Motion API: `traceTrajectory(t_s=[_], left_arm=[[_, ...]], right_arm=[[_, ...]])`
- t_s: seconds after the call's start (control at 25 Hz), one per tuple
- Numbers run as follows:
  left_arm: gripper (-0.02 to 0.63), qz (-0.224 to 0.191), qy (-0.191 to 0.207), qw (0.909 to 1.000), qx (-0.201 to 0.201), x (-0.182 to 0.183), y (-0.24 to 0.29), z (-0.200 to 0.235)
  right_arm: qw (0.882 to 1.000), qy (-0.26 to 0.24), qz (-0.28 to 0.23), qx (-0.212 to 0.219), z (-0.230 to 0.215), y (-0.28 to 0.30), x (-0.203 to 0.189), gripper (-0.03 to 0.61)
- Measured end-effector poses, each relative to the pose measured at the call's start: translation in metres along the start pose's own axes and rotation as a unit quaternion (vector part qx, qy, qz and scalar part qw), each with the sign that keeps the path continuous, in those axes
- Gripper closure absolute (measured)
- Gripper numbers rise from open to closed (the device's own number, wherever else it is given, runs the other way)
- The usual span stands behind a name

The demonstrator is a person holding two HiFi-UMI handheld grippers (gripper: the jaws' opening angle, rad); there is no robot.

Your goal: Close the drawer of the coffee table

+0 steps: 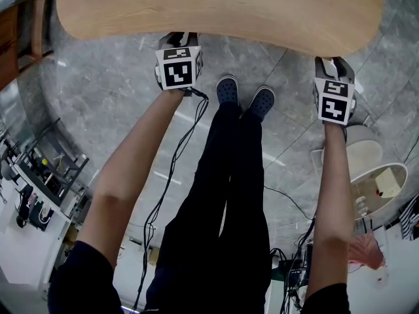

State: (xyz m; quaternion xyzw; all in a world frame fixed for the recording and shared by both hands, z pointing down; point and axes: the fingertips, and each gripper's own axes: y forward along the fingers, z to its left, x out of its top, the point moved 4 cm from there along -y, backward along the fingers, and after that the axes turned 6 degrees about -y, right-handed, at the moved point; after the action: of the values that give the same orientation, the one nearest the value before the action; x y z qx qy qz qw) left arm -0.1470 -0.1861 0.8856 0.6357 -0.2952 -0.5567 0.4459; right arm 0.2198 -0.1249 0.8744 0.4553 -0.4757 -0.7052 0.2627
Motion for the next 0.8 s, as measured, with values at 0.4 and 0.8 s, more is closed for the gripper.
traceTrajectory(t_s=[0.4, 0.8], left_arm=[[0.511, -0.003, 0.003, 1.0, -0.006, -0.0007, 0.0007, 0.0006], [0.513, -0.006, -0.033, 0.9994, -0.003, 0.0078, 0.0045, 0.0022]], right_arm=[[1.0, 0.002, -0.001, 0.0, 0.0002, 0.0012, -0.0003, 0.4], [1.0, 0.025, -0.004, -0.003, -0.0072, 0.0059, 0.0058, 0.399]])
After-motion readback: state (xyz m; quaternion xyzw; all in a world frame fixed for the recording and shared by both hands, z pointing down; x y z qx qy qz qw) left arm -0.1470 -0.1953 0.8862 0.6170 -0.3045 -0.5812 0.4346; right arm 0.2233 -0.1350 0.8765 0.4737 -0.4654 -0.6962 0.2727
